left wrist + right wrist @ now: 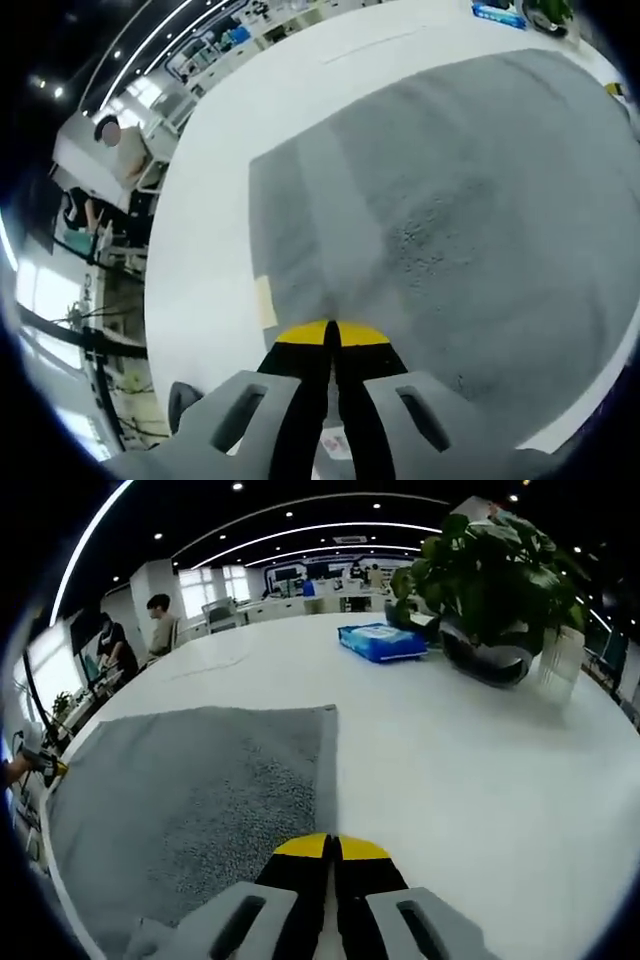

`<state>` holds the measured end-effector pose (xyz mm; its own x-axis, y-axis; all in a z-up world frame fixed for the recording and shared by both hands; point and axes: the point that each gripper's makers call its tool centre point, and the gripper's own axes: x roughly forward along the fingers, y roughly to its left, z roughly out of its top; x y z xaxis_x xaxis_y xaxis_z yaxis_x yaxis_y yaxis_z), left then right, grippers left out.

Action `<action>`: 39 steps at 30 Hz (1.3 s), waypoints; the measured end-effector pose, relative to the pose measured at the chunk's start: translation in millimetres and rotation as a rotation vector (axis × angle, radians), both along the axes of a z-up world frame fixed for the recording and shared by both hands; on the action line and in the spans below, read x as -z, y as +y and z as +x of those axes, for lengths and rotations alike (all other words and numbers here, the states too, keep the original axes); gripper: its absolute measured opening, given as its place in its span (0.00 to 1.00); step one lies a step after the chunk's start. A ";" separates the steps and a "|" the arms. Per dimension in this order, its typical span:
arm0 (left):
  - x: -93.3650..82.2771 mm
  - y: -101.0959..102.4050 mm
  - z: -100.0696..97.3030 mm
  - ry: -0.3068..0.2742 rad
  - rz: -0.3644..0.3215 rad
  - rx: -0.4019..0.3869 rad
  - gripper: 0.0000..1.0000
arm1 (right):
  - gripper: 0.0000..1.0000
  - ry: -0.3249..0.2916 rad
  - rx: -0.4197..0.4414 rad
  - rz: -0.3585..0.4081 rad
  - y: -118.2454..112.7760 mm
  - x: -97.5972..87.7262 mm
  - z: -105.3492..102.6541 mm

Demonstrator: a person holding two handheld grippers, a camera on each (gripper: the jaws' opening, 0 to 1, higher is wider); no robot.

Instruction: Open the folded towel by lifting each exposed corner and separating the folded layers until the towel lies flat within the target outline without major curled edges

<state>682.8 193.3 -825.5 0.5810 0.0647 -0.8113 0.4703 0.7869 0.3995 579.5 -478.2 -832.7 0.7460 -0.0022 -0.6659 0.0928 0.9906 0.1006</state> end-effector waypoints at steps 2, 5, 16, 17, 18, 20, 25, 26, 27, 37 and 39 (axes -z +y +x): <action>-0.7 -2.9 -0.6 -0.018 -0.005 -0.005 0.00 | 0.01 -0.006 -0.009 -0.009 2.0 -0.6 -0.3; -12.3 -21.9 0.1 -0.125 -0.059 0.011 0.08 | 0.06 0.023 -0.012 -0.049 -5.0 -7.6 -7.5; -10.3 -174.6 -87.5 -0.071 -0.370 0.176 0.08 | 0.06 0.122 -0.424 -0.056 106.5 -30.9 -71.1; -8.2 -190.1 -98.0 -0.053 -0.380 0.222 0.08 | 0.06 0.139 -0.465 -0.086 115.9 -23.2 -77.7; -6.4 -199.7 -105.3 -0.036 -0.390 0.246 0.08 | 0.06 0.149 -0.495 -0.095 123.8 -17.8 -82.7; -4.2 -215.8 -117.3 -0.012 -0.398 0.298 0.08 | 0.07 0.155 -0.497 -0.077 133.7 -10.3 -85.8; 2.1 -234.1 -127.8 -0.010 -0.360 0.403 0.07 | 0.07 0.165 -0.546 -0.154 141.2 1.4 -87.2; 2.7 -233.9 -127.3 0.004 -0.372 0.378 0.07 | 0.06 0.185 -0.551 -0.167 140.5 2.1 -88.8; 3.1 -232.3 -126.5 0.015 -0.381 0.354 0.07 | 0.04 0.182 -0.575 -0.210 138.6 2.9 -87.7; 4.6 -231.9 -128.3 -0.002 -0.418 0.341 0.04 | 0.00 0.124 -0.431 -0.131 117.1 -36.1 -110.5; 4.5 -231.4 -128.0 -0.011 -0.422 0.338 0.04 | 0.00 0.140 -0.406 -0.147 102.7 -35.7 -127.0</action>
<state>554.8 -38.1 -830.0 0.5214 -0.4581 -0.7199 0.7229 0.6853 0.0875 452.6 -375.5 -797.0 0.6087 0.1697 -0.7750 -0.3037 0.9523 -0.0299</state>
